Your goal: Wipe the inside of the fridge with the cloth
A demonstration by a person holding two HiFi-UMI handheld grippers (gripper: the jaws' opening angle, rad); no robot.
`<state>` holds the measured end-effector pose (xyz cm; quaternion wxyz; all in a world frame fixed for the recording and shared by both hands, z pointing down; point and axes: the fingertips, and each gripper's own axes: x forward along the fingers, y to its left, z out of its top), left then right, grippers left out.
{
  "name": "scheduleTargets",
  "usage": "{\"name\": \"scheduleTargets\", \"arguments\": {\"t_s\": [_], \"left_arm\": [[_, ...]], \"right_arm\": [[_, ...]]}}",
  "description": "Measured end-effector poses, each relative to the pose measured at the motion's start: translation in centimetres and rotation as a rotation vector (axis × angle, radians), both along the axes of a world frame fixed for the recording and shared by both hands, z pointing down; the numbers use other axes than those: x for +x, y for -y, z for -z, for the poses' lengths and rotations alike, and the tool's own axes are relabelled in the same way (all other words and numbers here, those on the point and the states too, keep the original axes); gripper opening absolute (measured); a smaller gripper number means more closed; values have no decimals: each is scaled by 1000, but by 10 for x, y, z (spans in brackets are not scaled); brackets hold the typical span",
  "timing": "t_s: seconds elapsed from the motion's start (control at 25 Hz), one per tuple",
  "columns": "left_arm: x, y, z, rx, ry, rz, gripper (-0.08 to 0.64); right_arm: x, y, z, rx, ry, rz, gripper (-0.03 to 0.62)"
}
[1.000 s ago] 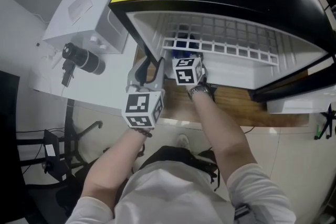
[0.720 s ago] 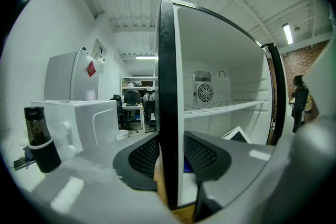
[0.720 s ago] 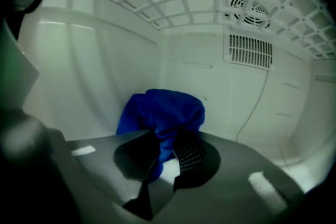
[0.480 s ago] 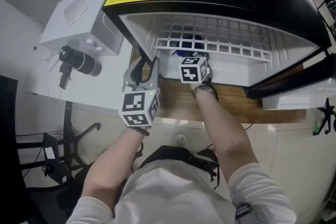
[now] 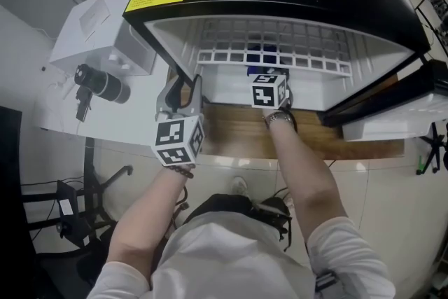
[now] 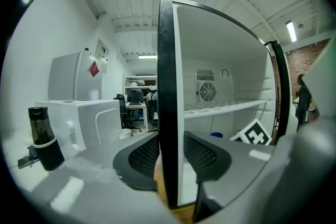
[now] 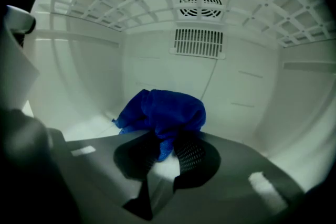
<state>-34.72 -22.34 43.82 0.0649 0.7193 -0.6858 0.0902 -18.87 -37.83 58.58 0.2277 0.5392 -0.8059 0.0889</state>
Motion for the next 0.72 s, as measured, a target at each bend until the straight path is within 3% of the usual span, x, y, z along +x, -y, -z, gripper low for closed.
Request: {"name": "scheduleTargets", "arguments": {"t_s": [0.72], "left_arm": [[-2,0,-2,-15,0,45,135]], "right_arm": [[110,9,-4,-13,-43,-145,71]]}}
